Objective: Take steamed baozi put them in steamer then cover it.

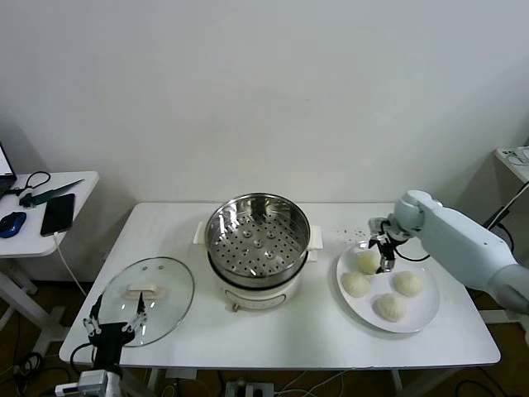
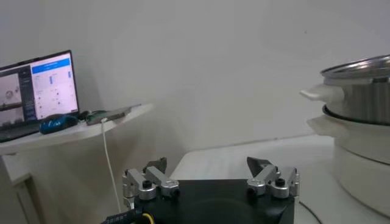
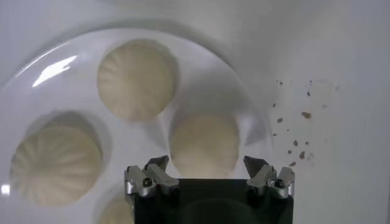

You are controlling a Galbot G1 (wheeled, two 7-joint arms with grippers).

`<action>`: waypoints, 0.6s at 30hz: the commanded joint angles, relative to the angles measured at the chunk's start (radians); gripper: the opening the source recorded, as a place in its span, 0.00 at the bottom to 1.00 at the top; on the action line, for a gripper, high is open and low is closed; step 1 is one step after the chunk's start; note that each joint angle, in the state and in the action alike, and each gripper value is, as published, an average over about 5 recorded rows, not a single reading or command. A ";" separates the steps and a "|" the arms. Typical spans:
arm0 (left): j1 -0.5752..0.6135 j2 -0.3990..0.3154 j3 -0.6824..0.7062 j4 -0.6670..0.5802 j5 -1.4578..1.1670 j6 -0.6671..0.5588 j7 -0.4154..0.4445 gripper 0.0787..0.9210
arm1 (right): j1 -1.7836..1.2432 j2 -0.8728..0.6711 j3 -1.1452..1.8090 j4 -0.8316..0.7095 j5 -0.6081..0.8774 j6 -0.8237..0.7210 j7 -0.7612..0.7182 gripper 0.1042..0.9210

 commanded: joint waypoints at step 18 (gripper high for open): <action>0.018 -0.003 -0.002 -0.001 0.000 -0.010 -0.004 0.88 | 0.100 -0.018 -0.049 0.023 0.040 0.059 -0.019 0.71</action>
